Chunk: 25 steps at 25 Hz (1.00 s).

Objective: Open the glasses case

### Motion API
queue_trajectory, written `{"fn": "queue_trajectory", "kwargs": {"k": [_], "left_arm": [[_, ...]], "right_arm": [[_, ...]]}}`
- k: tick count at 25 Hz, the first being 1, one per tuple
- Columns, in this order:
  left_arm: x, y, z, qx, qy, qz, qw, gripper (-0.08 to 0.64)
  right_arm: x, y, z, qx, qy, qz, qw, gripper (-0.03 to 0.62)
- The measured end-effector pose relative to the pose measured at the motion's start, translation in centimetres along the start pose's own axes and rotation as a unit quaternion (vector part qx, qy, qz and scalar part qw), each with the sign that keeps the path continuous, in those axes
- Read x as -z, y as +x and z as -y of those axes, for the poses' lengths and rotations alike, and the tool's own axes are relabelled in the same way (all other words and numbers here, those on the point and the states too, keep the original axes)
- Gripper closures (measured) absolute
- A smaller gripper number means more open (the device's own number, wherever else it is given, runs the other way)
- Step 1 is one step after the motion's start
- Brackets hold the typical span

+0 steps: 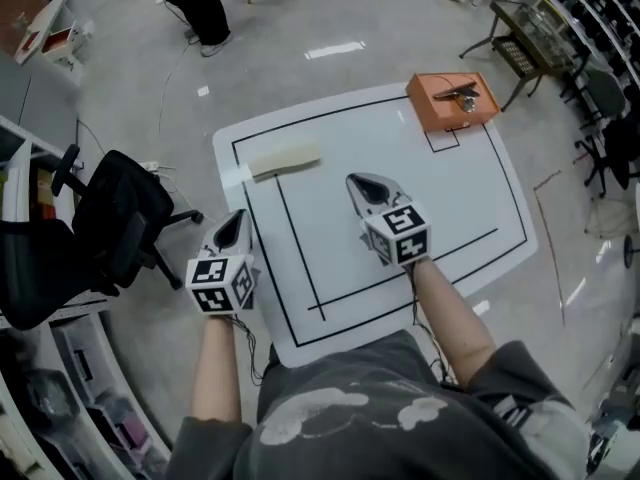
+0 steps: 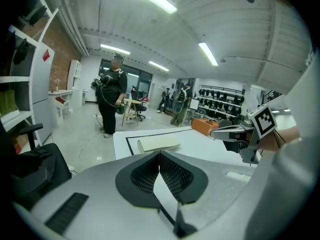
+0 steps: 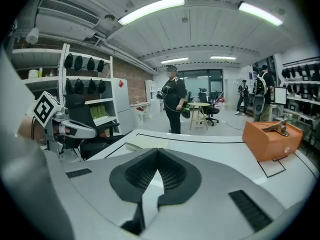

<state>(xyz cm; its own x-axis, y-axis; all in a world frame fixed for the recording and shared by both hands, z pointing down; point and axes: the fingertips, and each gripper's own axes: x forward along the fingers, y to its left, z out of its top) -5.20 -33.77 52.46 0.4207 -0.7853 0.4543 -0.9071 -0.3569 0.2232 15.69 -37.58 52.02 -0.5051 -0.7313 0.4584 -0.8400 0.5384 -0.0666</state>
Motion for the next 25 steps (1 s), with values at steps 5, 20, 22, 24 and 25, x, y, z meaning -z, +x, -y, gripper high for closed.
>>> {"fn": "queue_trajectory", "kwargs": {"k": [5, 20, 22, 24, 25], "left_arm": [[0.2, 2.9, -0.1, -0.034, -0.016, -0.011, 0.9992, 0.555], [1.4, 9.8, -3.1, -0.089, 0.001, -0.084, 0.9925, 0.555], [1.7, 10.2, -3.3, -0.089, -0.002, -0.092, 0.9917, 0.555], [2.0, 10.5, -3.5, -0.091, -0.003, -0.100, 0.9909, 0.555], [2.1, 10.6, -3.6, -0.091, -0.004, -0.103, 0.9905, 0.555]], "right_arm": [[-0.7, 2.9, 1.6, -0.039, -0.027, -0.008, 0.999, 0.592], [0.5, 10.0, 2.7, -0.106, -0.096, -0.054, 0.988, 0.591], [0.7, 10.6, 2.6, -0.112, -0.107, -0.058, 0.986, 0.591], [0.8, 11.1, 2.4, -0.123, -0.118, -0.062, 0.983, 0.576], [0.8, 11.3, 2.2, -0.131, -0.123, -0.063, 0.982, 0.556]]}}
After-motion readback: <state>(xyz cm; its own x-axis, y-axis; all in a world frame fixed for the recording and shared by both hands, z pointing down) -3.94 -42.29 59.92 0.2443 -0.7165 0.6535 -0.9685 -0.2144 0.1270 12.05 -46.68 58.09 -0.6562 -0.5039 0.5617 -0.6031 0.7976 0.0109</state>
